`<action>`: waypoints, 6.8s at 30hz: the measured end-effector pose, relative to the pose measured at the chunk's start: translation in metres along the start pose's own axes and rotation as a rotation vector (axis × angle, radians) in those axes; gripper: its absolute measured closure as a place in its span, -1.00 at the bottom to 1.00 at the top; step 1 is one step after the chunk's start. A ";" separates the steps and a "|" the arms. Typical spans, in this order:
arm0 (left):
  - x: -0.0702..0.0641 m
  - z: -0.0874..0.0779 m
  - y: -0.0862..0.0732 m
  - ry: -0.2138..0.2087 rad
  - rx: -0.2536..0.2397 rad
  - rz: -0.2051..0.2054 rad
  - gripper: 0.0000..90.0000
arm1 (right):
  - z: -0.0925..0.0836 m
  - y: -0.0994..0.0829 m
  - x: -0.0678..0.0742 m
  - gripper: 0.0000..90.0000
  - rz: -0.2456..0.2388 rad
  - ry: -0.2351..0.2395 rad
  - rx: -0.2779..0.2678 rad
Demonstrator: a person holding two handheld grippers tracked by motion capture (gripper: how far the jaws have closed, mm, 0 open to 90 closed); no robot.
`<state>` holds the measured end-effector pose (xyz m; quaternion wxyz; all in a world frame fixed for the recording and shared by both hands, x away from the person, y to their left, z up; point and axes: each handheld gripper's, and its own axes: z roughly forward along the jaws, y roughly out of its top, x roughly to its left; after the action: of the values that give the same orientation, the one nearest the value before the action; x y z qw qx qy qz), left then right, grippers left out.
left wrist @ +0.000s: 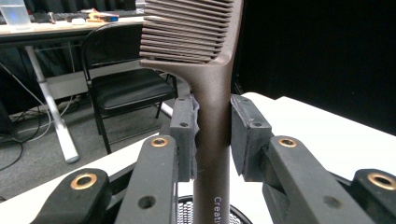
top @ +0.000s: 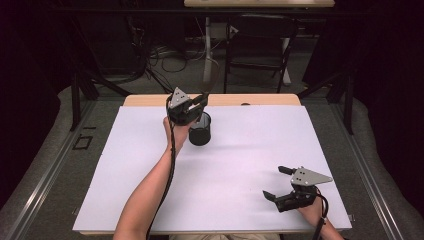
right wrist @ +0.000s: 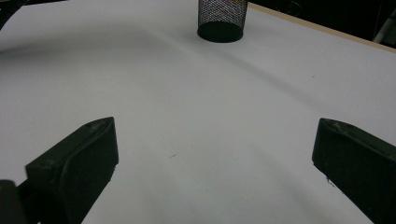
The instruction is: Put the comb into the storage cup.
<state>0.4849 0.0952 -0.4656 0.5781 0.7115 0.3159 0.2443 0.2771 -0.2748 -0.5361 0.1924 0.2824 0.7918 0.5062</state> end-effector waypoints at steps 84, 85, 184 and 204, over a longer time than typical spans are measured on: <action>0.005 0.009 -0.024 -0.002 0.138 0.023 0.62 | 0.000 0.000 0.000 -1.00 0.003 -0.001 0.004; 0.005 0.009 -0.025 -0.002 0.140 0.024 0.62 | 0.000 0.000 -0.001 -1.00 0.002 -0.001 0.004; -0.006 -0.064 -0.020 -0.028 0.383 0.094 -1.00 | -0.001 0.000 0.000 -1.00 0.005 -0.003 0.005; -0.015 -0.110 -0.042 0.011 0.413 0.075 -1.00 | -0.001 0.000 0.000 -1.00 0.003 -0.008 0.005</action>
<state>0.3895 0.1633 -0.4827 0.4088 0.8248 0.3359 0.1996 0.2764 -0.2754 -0.5357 0.1942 0.2863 0.7919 0.5033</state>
